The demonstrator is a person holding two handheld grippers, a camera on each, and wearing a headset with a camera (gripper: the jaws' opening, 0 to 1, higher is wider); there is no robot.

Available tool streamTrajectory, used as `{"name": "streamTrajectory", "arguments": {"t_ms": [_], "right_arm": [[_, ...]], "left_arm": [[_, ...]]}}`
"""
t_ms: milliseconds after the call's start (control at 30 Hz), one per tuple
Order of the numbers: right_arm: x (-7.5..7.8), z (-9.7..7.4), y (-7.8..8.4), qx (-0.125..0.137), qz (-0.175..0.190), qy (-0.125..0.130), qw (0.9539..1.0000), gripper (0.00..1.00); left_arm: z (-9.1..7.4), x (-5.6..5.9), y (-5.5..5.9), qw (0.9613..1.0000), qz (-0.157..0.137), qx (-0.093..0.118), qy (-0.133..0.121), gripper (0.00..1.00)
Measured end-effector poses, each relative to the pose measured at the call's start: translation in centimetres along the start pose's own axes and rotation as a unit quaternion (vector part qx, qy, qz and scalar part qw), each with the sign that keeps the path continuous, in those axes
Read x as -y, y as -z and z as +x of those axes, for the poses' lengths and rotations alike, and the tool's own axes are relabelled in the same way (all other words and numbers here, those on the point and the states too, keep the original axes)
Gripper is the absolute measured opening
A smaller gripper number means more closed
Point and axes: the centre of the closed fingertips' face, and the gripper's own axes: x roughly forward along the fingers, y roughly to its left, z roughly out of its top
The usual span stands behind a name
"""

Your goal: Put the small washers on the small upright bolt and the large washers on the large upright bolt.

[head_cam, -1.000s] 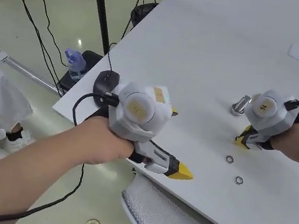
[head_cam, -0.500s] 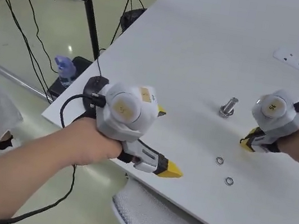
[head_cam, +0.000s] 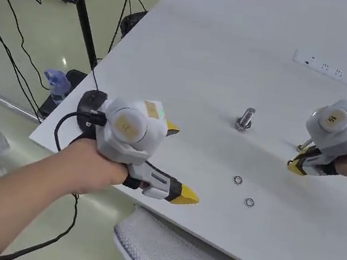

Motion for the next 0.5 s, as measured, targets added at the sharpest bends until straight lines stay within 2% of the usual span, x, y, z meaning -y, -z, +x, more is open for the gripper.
{"name": "streamTrajectory", "arguments": {"t_ms": [200,500], "right_arm": [[1.3,-0.9,1.4,-0.004,0.009,0.010,0.9999,0.12],[3.9,-2.1,1.8,0.001,0.021,0.028,0.9994,0.12]], "left_arm": [[0.1,-0.1,-0.2,1.0000,0.001,-0.001,-0.001,0.83],[-0.1,-0.3,0.1,1.0000,-0.001,-0.005,-0.001,0.84]]}}
